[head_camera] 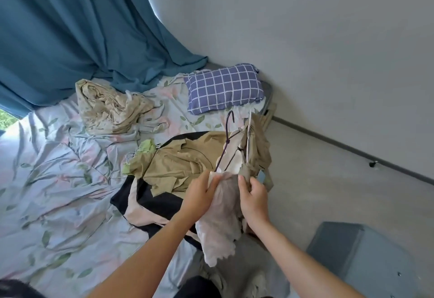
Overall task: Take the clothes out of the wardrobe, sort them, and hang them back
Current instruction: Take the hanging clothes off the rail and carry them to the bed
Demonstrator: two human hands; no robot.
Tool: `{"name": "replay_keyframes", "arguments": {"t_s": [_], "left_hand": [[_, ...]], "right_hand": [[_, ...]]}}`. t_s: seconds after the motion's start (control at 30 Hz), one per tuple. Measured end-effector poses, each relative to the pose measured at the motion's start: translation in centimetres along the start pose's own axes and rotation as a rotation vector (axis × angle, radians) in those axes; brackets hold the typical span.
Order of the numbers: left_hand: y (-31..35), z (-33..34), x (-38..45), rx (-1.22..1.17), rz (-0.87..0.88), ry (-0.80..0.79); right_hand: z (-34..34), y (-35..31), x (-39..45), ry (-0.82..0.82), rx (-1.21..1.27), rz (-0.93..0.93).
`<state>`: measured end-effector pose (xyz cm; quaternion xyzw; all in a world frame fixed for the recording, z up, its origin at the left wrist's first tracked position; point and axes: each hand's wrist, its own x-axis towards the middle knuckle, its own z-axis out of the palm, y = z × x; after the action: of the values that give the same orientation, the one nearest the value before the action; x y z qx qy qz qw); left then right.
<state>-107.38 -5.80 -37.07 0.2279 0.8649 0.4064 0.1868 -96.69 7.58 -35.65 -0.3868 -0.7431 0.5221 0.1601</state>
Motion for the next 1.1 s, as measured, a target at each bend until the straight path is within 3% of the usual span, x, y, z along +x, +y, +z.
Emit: {"name": "replay_keyframes", "arguments": {"t_s": [0.27, 0.5, 0.83, 1.03, 1.1], "left_hand": [[-13.3, -4.6, 7.9, -0.069, -0.204, 0.055], [-23.6, -8.7, 11.2, 0.01, -0.284, 0.108], [-29.8, -13.1, 11.3, 0.046, -0.354, 0.236], [-32.8, -12.7, 9.2, 0.059, -0.517, 0.208], [-33.3, -12.5, 7.7, 0.092, -0.562, 0.261]], "right_hand": [[13.4, -1.7, 6.8, -0.133, -0.12, 0.075], [26.1, -0.3, 9.6, -0.297, -0.229, 0.098], [36.5, -1.3, 9.3, -0.352, -0.273, 0.107], [39.6, -0.6, 11.0, -0.567, -0.356, 0.19], [40.2, -0.6, 11.6, -0.704, -0.369, 0.218]]}}
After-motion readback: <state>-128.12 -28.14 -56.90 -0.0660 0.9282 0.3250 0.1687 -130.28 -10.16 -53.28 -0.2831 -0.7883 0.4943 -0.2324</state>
